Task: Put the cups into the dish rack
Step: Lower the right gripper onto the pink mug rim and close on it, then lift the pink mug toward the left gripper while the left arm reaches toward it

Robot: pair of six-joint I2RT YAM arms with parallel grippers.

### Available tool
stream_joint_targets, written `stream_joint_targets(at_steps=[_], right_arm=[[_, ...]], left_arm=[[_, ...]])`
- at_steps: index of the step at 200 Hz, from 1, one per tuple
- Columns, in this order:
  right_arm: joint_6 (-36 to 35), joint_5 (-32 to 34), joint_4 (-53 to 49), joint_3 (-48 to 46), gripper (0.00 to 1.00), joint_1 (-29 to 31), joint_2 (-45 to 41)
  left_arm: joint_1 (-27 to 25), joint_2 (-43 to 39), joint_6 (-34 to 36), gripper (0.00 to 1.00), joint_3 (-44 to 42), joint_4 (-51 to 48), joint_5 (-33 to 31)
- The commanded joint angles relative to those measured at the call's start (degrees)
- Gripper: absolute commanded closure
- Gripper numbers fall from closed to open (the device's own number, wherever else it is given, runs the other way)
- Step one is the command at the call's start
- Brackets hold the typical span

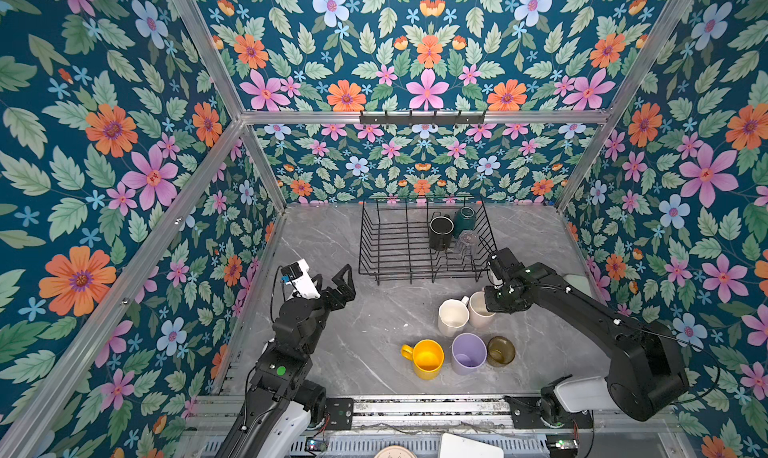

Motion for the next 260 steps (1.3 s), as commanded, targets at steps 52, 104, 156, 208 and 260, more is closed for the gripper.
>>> stream_joint_targets(at_steps=[52,104,156,208,260], right_arm=[[-1.58,4.4,-4.57,3.03,1.0,-0.03,-1.85],[-2.5,2.48,-8.38,7.62,1.0,-2.25,-7.71],[-1.66,-6.48,-7.11,10.4,1.0,-5.82,-13.36],[4.77,-24.21,1.52,11.89,1.0,-6.37,-15.0],[11.75,-40.05,14.62,9.09,1.0,-6.4,-14.66]], left_arm=[[-0.01,0.53,-0.08,0.0,0.1,2.03,-0.17],[0.04,0.77,-0.18,0.0,0.19,2.47,0.06],[0.01,1.18,-0.89,0.0,-0.65,5.14,3.22],[0.05,1.81,0.33,0.0,-1.61,12.6,15.43],[0.07,7.36,-1.52,0.01,-3.27,31.08,42.3]])
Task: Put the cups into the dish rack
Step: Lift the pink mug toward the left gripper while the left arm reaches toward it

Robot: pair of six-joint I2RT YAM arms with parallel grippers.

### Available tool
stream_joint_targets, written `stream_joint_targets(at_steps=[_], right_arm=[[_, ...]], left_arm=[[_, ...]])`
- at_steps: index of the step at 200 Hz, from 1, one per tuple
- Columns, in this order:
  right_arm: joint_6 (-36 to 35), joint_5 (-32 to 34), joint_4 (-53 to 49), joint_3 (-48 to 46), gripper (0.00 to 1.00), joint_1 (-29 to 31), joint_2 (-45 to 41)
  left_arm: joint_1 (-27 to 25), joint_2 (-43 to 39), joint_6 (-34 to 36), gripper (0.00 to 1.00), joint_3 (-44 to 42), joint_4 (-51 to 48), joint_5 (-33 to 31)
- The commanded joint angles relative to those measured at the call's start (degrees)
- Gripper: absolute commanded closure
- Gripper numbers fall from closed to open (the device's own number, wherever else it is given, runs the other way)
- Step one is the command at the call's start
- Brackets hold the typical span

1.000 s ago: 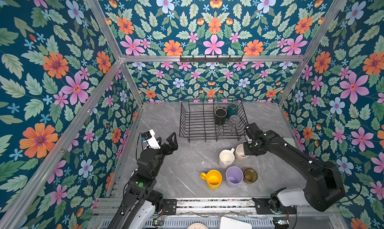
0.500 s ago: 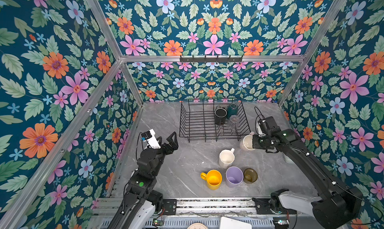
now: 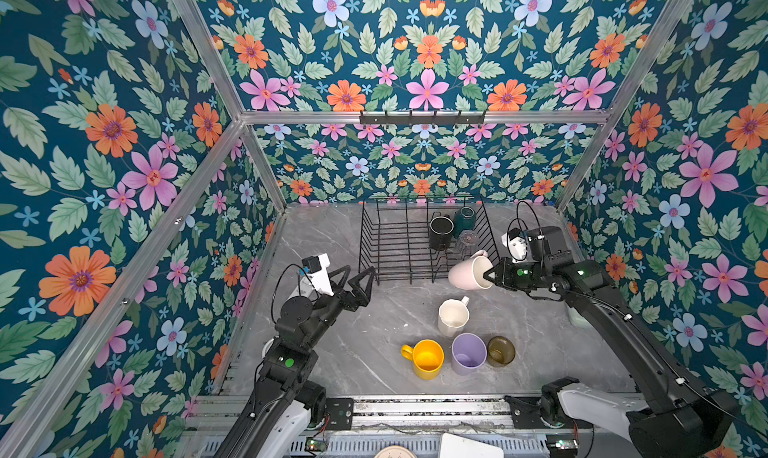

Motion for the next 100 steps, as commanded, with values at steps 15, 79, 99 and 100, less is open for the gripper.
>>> stream_joint_targets(at_steps=[15,79,99,100], right_arm=[[7.47,-16.61,17.11,-2.24,1.0,0.0,-0.21],[12.31,-26.04,33.17,-4.15,1.0,1.43,0.42],[11.97,-27.3,34.33,-3.09,1.0,3.2,1.47],[11.95,-27.32,34.33,-3.06,1.0,3.31,1.58]], left_arm=[[0.01,4.89,-2.22,0.01,0.15,16.68,21.69],[-0.07,13.55,-10.78,0.01,-0.6,34.04,33.6],[-0.11,15.24,-12.36,0.01,-0.64,37.09,34.93],[-0.14,15.33,-12.44,0.01,-0.64,37.22,34.99]])
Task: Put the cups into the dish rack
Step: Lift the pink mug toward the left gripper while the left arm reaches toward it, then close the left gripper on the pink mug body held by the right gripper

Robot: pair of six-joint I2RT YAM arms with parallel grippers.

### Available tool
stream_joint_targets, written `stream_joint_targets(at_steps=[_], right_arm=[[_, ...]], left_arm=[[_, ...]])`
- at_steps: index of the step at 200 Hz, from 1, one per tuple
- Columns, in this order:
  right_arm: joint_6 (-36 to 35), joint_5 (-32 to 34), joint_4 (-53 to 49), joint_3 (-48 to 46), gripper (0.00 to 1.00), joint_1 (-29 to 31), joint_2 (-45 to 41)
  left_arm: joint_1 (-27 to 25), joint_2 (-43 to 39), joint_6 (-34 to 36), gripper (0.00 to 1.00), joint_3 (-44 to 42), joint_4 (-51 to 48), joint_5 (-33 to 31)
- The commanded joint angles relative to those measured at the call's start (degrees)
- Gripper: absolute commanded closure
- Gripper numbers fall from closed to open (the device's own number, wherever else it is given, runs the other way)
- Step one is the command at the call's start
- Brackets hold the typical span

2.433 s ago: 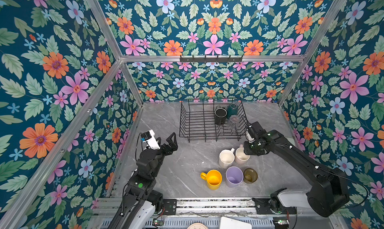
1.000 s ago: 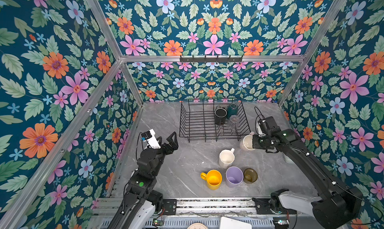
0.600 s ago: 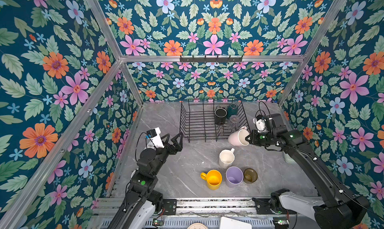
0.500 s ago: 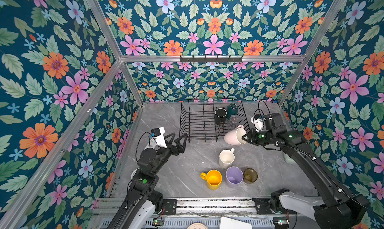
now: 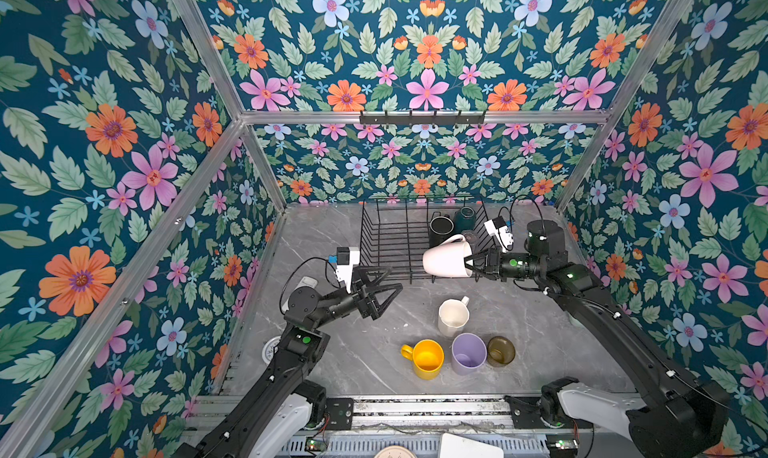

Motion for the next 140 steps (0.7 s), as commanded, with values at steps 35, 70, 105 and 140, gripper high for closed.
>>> stream_joint_targets(at_steps=[35,70,105,140], right_arm=[[-0.27,-5.27,8.58,3.34,1.0,4.94,2.55],[-0.62,-6.46,11.06,4.2,1.0,7.35,4.09],[-6.34,-6.27,10.09,5.52,1.0,10.33,4.34],[-14.47,-4.42,9.26,5.72,1.0,11.93,3.77]], left_arm=[[-0.05,2.85,-5.09,0.01,0.04,12.1,5.76],[-0.07,3.26,-5.79,0.01,0.1,13.15,6.42],[-0.11,3.37,-7.42,0.01,0.05,15.53,7.5],[-0.16,3.33,-8.16,0.01,0.03,16.13,8.04]])
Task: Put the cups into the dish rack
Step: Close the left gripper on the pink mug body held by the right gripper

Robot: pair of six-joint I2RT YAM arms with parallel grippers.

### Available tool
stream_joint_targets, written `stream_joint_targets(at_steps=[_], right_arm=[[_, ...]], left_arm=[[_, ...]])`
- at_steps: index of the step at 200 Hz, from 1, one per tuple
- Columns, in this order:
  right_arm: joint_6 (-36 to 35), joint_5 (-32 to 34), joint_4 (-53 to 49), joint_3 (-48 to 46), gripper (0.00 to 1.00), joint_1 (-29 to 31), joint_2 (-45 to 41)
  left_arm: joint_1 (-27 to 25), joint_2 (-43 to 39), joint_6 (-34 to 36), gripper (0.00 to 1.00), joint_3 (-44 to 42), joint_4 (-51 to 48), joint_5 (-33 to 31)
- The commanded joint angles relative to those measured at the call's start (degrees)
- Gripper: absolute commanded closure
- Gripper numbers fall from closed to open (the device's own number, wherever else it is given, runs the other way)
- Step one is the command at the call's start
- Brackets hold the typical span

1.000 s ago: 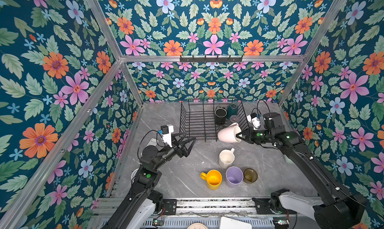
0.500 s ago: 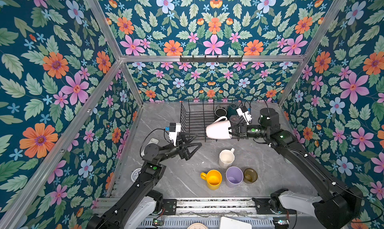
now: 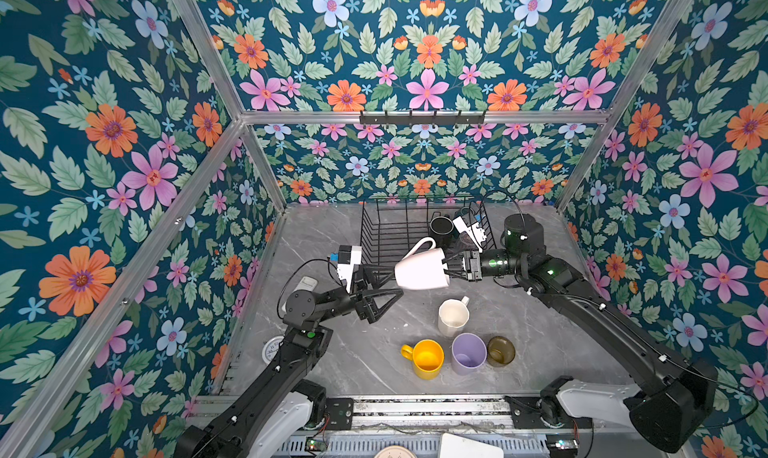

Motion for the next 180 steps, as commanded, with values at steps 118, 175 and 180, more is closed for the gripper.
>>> stream_joint_targets(at_steps=[118,175,180], right_arm=[[-15.13,-1.51,8.54,1.26,1.0,2.4,2.24],[-16.22,-2.07,8.55,2.8,1.0,5.11,4.0],[-16.42,-2.0,8.37,2.99,1.0,5.32,4.21]], left_arm=[[-0.12,0.48,-3.02,0.01,0.16,5.85,3.21],[-0.23,1.91,-5.29,0.01,-0.01,9.76,3.95],[-0.19,2.04,-5.48,0.01,0.12,10.1,4.04]])
